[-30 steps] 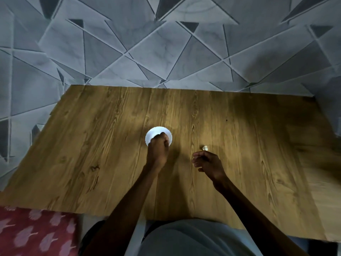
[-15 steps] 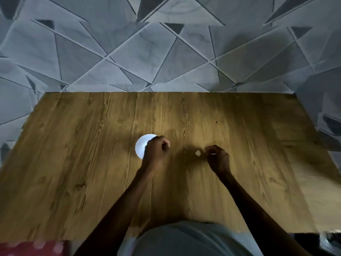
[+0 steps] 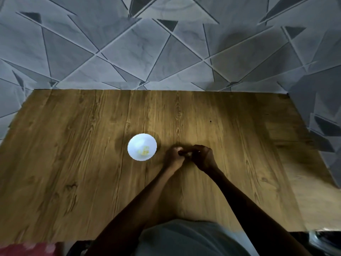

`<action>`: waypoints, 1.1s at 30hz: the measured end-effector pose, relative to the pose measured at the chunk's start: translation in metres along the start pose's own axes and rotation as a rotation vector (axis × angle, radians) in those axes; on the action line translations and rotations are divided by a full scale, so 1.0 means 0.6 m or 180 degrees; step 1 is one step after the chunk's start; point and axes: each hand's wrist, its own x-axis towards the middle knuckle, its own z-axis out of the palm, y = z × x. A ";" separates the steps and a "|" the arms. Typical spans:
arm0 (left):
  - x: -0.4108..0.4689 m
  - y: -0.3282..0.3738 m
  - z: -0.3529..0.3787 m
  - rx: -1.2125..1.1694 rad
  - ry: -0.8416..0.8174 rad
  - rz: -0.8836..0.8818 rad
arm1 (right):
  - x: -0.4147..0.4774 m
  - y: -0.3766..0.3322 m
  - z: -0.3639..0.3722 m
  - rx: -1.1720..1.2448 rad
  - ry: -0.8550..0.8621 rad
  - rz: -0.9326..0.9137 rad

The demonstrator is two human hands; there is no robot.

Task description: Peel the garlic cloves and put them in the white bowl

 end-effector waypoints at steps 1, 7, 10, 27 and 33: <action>-0.004 0.000 -0.003 -0.0080 0.0010 0.0063 | -0.004 0.001 -0.001 0.0109 0.0041 0.0065; -0.038 -0.012 -0.021 -0.0661 0.0063 0.0135 | -0.026 -0.019 -0.003 0.0663 0.0186 0.0326; -0.052 -0.016 -0.026 -0.0846 0.0091 0.0108 | -0.031 -0.023 0.001 0.0867 0.0128 0.0461; -0.052 -0.030 -0.027 -0.0084 0.0058 -0.0084 | -0.032 -0.022 0.024 -0.0137 -0.0037 0.0114; -0.058 -0.041 -0.035 -0.0517 -0.0055 -0.0194 | -0.029 -0.011 0.030 -0.0668 -0.0066 -0.0046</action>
